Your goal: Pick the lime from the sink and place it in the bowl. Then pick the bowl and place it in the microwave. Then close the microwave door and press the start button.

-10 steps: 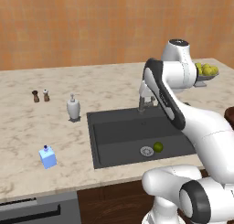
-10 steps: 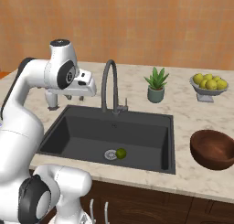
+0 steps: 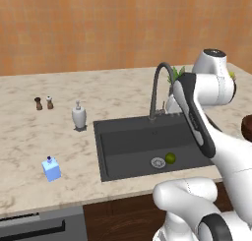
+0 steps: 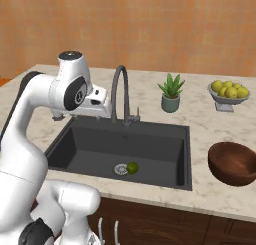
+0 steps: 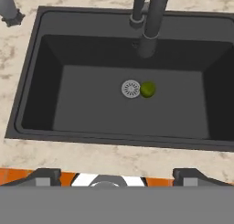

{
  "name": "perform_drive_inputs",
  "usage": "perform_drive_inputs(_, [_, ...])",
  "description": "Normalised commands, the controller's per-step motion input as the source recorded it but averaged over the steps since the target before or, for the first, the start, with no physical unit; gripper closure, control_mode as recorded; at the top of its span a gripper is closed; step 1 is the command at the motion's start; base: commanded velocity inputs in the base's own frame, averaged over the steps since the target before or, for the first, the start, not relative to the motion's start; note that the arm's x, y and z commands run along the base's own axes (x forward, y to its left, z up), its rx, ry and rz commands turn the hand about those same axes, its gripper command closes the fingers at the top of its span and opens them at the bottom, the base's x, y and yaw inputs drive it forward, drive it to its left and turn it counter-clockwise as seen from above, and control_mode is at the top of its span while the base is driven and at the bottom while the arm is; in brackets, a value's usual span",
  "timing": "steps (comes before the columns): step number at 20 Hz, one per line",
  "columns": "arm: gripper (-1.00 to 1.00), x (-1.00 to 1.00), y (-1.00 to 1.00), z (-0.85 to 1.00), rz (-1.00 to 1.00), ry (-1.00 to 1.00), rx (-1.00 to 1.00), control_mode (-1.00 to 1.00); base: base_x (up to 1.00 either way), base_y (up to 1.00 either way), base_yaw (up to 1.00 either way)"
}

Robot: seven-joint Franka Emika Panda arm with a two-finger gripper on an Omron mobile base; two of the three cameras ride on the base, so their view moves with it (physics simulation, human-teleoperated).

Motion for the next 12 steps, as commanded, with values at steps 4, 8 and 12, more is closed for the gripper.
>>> perform_drive_inputs(4, [-1.00,-0.03,-0.47,-0.39,-0.02,0.00,0.09,-1.00,0.00,0.00,0.00])
perform_drive_inputs(8, [-1.00,0.07,-0.31,-0.24,0.10,0.00,0.05,-1.00,0.00,0.00,0.00])
perform_drive_inputs(12, [-1.00,0.10,-0.38,-0.23,0.37,0.00,0.00,-1.00,0.00,0.00,0.00])
